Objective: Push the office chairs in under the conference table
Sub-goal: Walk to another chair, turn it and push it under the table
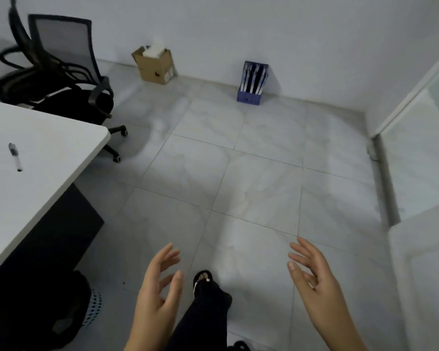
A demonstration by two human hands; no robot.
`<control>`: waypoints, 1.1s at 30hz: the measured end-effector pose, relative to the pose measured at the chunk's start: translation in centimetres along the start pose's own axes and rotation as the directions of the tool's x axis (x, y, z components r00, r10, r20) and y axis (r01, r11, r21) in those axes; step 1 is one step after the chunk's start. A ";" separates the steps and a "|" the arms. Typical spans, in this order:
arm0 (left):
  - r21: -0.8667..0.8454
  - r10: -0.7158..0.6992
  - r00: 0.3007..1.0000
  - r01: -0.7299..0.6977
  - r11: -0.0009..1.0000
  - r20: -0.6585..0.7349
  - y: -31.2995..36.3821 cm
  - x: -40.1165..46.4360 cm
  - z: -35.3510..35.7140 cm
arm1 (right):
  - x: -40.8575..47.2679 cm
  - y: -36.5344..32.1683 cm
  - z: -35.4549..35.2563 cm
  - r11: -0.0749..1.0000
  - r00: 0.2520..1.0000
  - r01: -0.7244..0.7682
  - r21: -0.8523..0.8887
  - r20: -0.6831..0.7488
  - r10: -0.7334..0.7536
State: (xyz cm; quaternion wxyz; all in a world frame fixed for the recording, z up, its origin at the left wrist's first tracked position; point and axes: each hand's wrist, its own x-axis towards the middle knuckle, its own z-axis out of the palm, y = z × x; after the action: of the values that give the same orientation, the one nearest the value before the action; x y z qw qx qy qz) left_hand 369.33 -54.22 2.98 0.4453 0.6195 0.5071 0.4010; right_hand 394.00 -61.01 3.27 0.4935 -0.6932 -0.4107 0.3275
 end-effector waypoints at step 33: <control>-0.020 -0.134 0.858 0.144 0.989 -0.496 -0.6 73.8 6.8 | 84.4 -12.0 19.0 0.986 0.861 0.164 -0.028 0.492 -0.129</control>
State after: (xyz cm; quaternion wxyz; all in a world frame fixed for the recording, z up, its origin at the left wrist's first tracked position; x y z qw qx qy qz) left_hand 387.76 17.52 3.79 0.3223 0.4615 0.6513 0.5088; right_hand 412.56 24.36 4.93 0.3731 -0.5713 -0.5846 0.4390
